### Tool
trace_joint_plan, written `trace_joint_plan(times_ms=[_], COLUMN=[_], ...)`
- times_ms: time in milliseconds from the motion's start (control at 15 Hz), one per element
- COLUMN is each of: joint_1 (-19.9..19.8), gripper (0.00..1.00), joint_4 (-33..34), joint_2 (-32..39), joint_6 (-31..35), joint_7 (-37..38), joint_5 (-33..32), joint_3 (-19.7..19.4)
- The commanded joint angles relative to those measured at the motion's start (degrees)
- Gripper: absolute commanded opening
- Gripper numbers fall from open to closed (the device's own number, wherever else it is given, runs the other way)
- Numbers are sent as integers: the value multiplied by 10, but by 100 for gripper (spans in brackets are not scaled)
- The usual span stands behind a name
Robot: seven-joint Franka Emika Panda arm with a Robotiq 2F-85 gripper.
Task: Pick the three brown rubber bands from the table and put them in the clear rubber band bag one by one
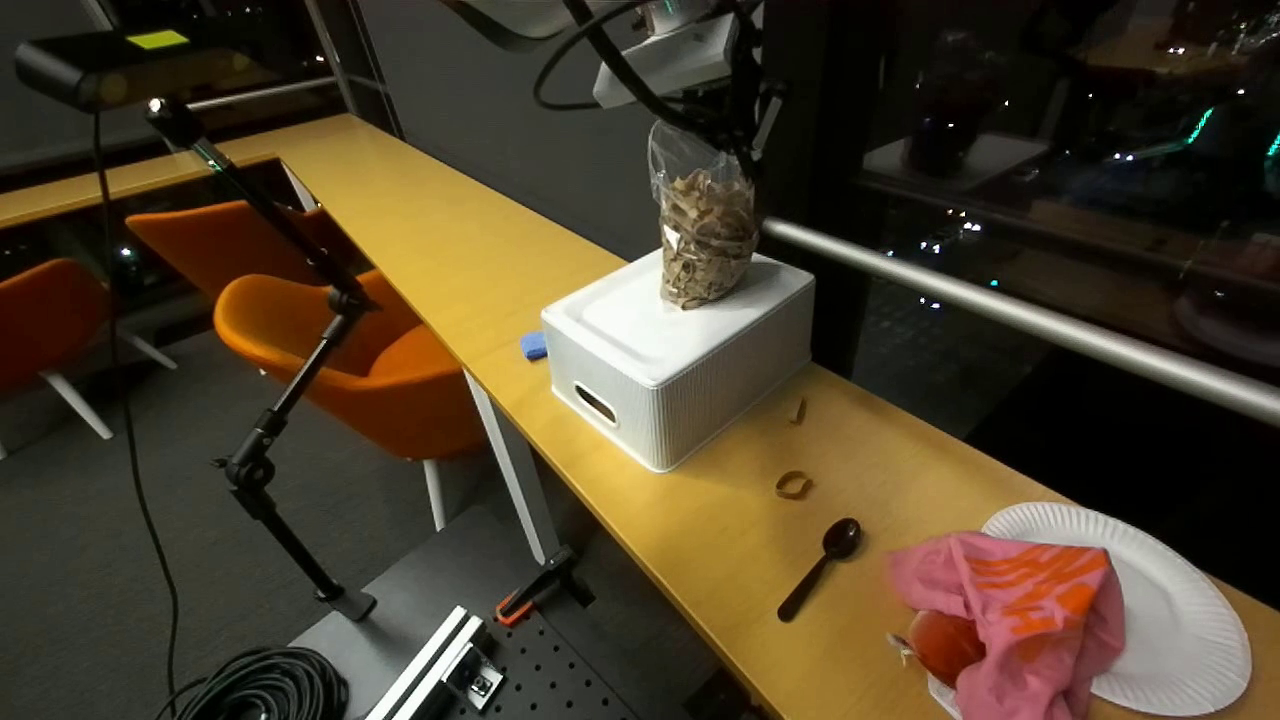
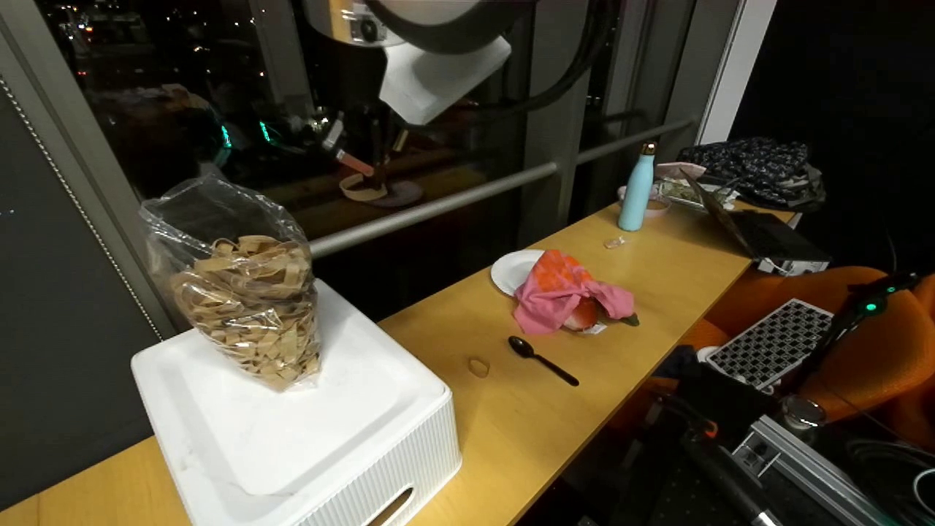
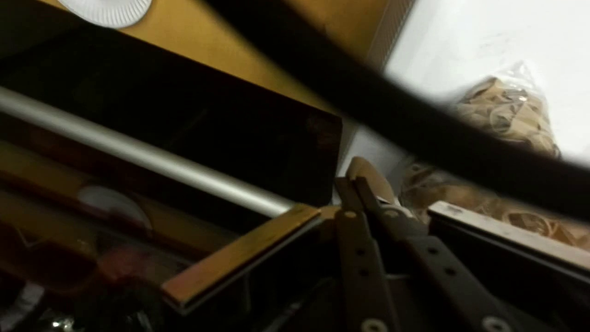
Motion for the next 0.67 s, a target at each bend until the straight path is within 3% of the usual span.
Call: trace_joint_plan(times_ms=[0,600], joint_1=[12,49], gripper=[1,1], joint_4=[56,121], joint_2=[49,105], joint_6=[31,66], joint_7=[-26,-97], joint_5=[-5,-3], joint_3=[10,19])
